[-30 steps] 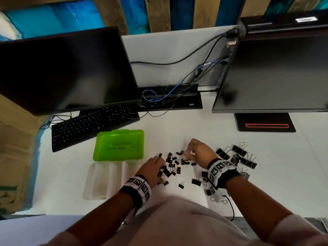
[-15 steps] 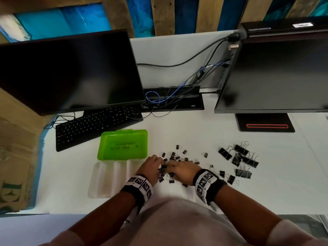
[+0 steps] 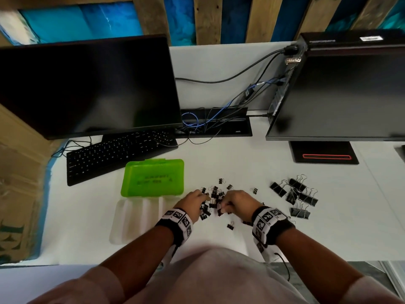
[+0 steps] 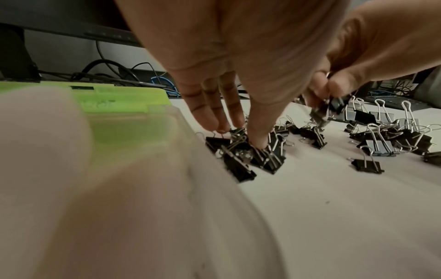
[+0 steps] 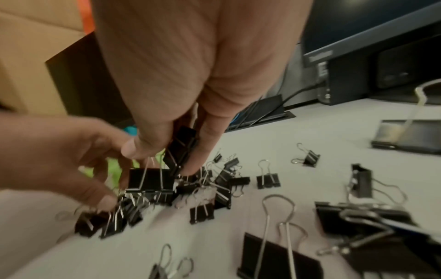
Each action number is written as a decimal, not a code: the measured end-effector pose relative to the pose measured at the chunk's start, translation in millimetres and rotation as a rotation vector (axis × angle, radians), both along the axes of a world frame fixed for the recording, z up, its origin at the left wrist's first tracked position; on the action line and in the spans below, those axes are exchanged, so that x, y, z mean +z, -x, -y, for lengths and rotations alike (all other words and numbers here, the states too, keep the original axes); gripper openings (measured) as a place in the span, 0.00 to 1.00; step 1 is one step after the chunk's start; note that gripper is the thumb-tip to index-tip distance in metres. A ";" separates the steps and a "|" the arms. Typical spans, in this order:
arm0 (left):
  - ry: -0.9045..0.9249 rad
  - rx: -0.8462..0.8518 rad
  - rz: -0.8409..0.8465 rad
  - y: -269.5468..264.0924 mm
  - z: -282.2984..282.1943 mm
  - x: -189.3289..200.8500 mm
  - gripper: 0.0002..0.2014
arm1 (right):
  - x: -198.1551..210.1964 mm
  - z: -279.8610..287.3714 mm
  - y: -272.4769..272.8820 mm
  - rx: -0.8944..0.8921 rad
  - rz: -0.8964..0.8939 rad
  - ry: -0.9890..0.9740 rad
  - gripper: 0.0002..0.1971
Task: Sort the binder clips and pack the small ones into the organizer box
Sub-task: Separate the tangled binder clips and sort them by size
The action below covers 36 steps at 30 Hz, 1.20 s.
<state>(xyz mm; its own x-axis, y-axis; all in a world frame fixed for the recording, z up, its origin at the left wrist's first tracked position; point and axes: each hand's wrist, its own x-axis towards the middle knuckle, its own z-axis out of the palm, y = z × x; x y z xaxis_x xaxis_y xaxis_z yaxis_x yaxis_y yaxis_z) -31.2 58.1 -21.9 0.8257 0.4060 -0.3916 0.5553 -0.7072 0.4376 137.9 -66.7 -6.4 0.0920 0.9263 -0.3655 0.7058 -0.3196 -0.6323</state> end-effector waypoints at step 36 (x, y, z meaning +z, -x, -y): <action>-0.149 -0.453 -0.133 -54.8 52.5 -9.9 0.32 | -2.5 138.6 -74.7 -0.646 0.157 -0.002 0.17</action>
